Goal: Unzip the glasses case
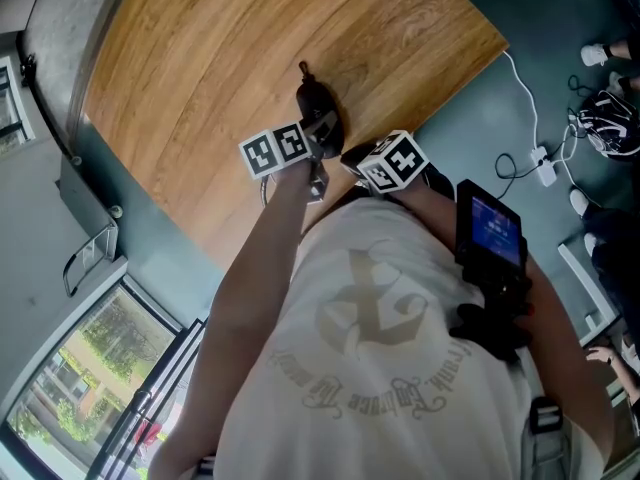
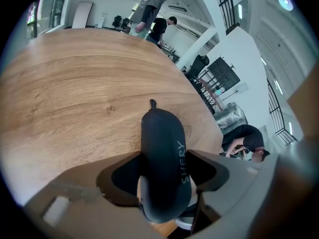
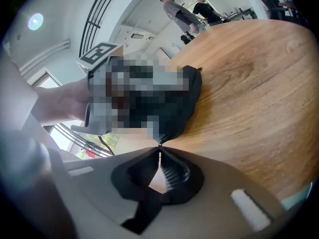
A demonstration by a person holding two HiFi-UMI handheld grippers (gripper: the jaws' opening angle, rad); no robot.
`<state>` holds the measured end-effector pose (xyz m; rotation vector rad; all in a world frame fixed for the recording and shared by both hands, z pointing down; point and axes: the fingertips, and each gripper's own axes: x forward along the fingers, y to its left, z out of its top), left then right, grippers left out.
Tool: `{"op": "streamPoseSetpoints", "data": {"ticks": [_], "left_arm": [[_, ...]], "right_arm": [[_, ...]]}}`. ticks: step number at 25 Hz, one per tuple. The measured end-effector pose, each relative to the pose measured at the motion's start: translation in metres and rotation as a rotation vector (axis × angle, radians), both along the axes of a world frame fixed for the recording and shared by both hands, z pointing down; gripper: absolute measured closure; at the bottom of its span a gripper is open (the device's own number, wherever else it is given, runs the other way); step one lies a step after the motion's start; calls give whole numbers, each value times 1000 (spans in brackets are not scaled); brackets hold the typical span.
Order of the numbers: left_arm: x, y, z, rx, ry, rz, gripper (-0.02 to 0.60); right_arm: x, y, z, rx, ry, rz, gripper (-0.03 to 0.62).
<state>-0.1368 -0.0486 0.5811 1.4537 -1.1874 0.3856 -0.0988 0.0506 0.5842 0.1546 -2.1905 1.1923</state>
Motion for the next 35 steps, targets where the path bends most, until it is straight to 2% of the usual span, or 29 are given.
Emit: {"op": "streamPoseSetpoints", "data": {"ticks": [5, 10, 12, 17, 22, 27, 31, 35], "left_arm": [[0, 6, -2, -9, 1, 39, 276], [-4, 11, 0, -44, 31, 35, 279], [-5, 17, 1, -62, 18, 59, 281], [0, 23, 3, -71, -18, 136, 282], [6, 23, 4, -83, -4, 189, 282], [5, 30, 3, -96, -30, 289, 282], [7, 37, 5, -101, -30, 316, 282], [8, 40, 6, -105, -37, 354, 282]], "right_arm": [[-2, 7, -2, 13, 0, -46, 577], [2, 0, 1, 1, 5, -7, 577], [4, -5, 1, -6, 0, 13, 577], [2, 3, 2, -15, -9, -32, 577], [5, 4, 3, -22, -1, -32, 577], [-7, -6, -11, -3, -52, -12, 577], [2, 3, 1, -16, -4, -50, 577], [3, 1, 5, 6, 8, -47, 577]]}}
